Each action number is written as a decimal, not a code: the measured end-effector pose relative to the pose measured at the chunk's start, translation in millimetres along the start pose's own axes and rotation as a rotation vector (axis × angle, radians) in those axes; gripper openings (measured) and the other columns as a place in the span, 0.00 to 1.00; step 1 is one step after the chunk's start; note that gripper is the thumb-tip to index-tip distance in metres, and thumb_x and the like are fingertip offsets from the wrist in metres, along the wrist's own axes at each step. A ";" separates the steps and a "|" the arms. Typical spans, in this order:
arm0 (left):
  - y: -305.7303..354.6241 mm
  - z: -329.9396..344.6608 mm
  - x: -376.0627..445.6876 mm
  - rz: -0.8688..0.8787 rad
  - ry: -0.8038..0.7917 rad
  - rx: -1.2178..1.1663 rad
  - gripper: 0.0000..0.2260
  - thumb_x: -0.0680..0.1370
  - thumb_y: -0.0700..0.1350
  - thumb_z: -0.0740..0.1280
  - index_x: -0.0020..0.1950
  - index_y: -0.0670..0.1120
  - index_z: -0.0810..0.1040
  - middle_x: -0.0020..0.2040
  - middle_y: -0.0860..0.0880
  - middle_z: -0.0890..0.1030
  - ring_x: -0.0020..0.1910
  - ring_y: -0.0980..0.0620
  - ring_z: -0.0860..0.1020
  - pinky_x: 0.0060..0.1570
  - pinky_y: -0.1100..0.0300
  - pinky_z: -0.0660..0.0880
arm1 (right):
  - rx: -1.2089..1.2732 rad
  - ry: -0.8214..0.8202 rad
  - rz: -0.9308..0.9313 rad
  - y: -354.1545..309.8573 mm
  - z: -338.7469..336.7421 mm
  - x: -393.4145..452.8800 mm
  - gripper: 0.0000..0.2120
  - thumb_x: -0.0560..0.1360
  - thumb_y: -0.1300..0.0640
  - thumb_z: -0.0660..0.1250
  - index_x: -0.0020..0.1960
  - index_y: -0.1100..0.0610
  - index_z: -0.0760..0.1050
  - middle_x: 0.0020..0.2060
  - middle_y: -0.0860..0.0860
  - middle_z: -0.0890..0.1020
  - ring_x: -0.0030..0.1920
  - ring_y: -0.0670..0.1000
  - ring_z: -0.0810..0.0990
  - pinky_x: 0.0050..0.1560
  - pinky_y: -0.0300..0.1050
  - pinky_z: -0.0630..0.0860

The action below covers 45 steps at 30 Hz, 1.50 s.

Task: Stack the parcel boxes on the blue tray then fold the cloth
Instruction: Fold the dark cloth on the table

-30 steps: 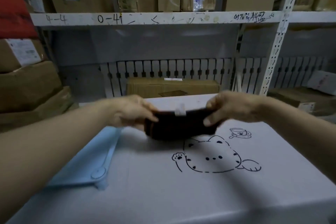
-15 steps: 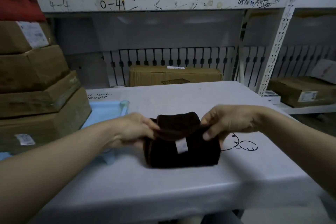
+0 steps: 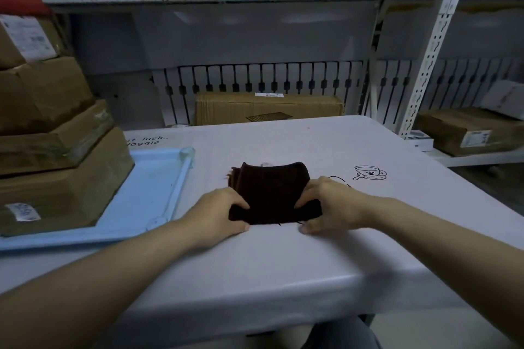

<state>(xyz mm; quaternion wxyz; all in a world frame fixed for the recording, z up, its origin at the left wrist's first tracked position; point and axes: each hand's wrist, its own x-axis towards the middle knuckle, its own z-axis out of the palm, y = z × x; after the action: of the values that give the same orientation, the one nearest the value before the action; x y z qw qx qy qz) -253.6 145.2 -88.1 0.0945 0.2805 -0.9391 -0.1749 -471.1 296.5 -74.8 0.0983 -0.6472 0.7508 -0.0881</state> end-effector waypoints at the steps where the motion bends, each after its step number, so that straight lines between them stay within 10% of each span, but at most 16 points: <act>1: -0.1 2.5 0.1 0.032 0.016 0.067 0.16 0.74 0.50 0.71 0.61 0.51 0.80 0.59 0.53 0.79 0.60 0.52 0.76 0.61 0.59 0.71 | -0.094 0.016 -0.018 -0.1 3.3 1.4 0.17 0.73 0.47 0.71 0.61 0.47 0.80 0.58 0.47 0.78 0.60 0.50 0.72 0.61 0.46 0.70; 5: 6.2 -5.3 -1.8 0.057 0.079 0.213 0.11 0.80 0.50 0.64 0.60 0.52 0.80 0.57 0.52 0.80 0.59 0.48 0.76 0.59 0.57 0.71 | -0.189 0.106 -0.056 -2.8 0.0 0.0 0.11 0.78 0.55 0.63 0.57 0.50 0.80 0.52 0.49 0.81 0.57 0.53 0.75 0.57 0.48 0.71; 11: 12.5 -46.0 -6.5 0.014 -0.189 -0.056 0.04 0.79 0.44 0.66 0.45 0.49 0.80 0.37 0.55 0.79 0.36 0.60 0.74 0.43 0.65 0.71 | 0.377 -0.104 -0.028 -11.7 -36.4 -23.0 0.06 0.80 0.58 0.65 0.52 0.57 0.81 0.41 0.47 0.81 0.41 0.43 0.75 0.47 0.37 0.72; 14: 11.4 -45.4 15.8 -0.029 -0.007 -0.109 0.05 0.79 0.44 0.67 0.50 0.46 0.81 0.44 0.50 0.82 0.45 0.54 0.79 0.51 0.58 0.74 | 0.445 0.011 0.072 1.1 -38.0 -3.6 0.08 0.81 0.58 0.63 0.57 0.55 0.80 0.49 0.53 0.83 0.48 0.49 0.79 0.52 0.45 0.74; 19: 6.2 -28.1 23.2 -0.134 0.182 0.015 0.21 0.79 0.50 0.65 0.71 0.49 0.69 0.68 0.47 0.72 0.68 0.46 0.70 0.67 0.49 0.67 | -0.104 0.193 0.120 17.7 -13.7 16.9 0.22 0.82 0.47 0.58 0.75 0.51 0.66 0.71 0.52 0.72 0.72 0.54 0.68 0.69 0.51 0.66; 29: -10.0 -27.9 -24.4 0.010 0.181 0.221 0.15 0.77 0.55 0.66 0.63 0.55 0.76 0.64 0.55 0.74 0.67 0.53 0.67 0.67 0.59 0.60 | -0.205 -0.041 -0.358 -33.0 42.9 53.9 0.25 0.83 0.42 0.49 0.80 0.41 0.51 0.80 0.44 0.50 0.80 0.47 0.45 0.79 0.51 0.43; 39: -61.6 -43.3 -86.2 -0.087 0.297 0.175 0.30 0.67 0.65 0.56 0.59 0.51 0.81 0.61 0.50 0.77 0.64 0.48 0.71 0.61 0.58 0.62 | -0.098 0.168 0.303 69.8 31.9 70.8 0.25 0.83 0.42 0.49 0.78 0.44 0.57 0.78 0.46 0.61 0.75 0.54 0.62 0.73 0.58 0.61; 45: -81.7 -48.0 -110.4 -0.161 0.354 0.098 0.28 0.68 0.67 0.58 0.60 0.53 0.78 0.58 0.55 0.78 0.61 0.52 0.72 0.59 0.56 0.65 | -0.028 0.194 0.721 90.9 29.2 59.6 0.29 0.81 0.40 0.47 0.79 0.48 0.54 0.78 0.52 0.59 0.76 0.59 0.58 0.74 0.62 0.56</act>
<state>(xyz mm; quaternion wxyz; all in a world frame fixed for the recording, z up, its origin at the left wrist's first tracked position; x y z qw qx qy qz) -108.9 130.0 -83.7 0.2300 0.3855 -0.8897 -0.0838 -558.7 250.7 -128.5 0.0425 -0.3313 0.9374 -0.0987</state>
